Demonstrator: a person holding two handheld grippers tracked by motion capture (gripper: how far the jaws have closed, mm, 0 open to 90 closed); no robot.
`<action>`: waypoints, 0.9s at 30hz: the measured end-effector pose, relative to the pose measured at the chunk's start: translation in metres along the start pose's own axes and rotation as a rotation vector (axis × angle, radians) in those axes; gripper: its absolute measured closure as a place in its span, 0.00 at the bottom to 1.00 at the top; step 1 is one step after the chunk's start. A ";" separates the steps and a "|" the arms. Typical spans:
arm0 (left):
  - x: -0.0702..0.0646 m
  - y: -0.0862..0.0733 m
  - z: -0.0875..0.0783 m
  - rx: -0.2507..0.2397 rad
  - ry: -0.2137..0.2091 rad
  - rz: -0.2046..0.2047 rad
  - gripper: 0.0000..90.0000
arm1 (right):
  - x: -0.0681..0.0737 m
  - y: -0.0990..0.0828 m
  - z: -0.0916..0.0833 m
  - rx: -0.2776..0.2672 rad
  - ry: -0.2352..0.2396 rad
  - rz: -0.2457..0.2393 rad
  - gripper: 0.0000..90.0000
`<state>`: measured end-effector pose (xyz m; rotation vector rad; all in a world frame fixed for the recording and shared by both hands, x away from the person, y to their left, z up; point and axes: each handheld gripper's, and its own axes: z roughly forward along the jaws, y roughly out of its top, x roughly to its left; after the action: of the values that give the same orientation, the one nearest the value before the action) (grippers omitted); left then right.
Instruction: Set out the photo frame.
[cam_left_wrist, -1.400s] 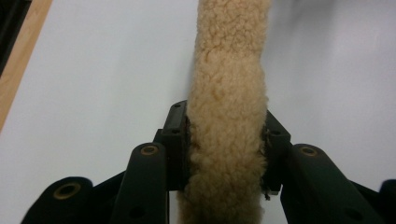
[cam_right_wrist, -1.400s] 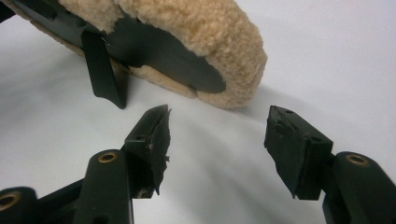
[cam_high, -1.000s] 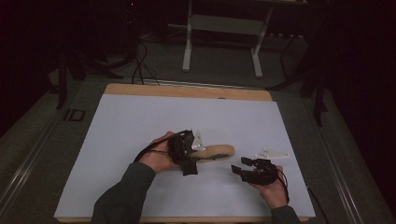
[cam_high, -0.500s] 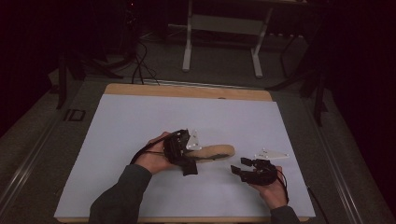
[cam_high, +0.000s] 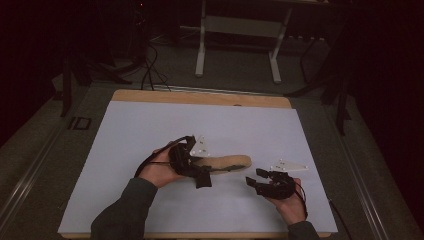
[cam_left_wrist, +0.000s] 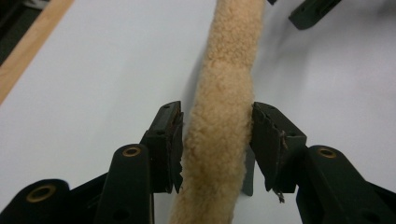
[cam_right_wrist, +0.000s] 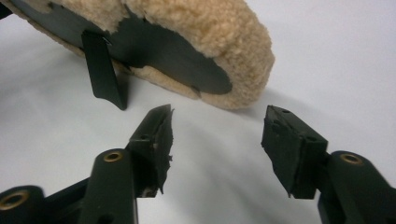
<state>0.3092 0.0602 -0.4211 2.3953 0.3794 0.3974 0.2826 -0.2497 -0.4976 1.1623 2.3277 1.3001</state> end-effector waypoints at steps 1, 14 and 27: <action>0.000 0.000 0.000 0.000 0.000 0.000 0.62 | 0.000 0.000 0.000 0.000 0.000 0.000 0.50; 0.012 -0.015 -0.022 -0.053 0.037 -0.074 0.71 | 0.010 0.004 0.002 -0.036 -0.015 0.010 0.76; 0.023 -0.044 -0.034 -0.076 0.107 -0.125 0.91 | 0.018 0.010 0.008 -0.036 -0.042 0.003 1.00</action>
<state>0.3097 0.1200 -0.4213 2.2687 0.5500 0.4752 0.2804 -0.2284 -0.4917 1.1705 2.2643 1.3001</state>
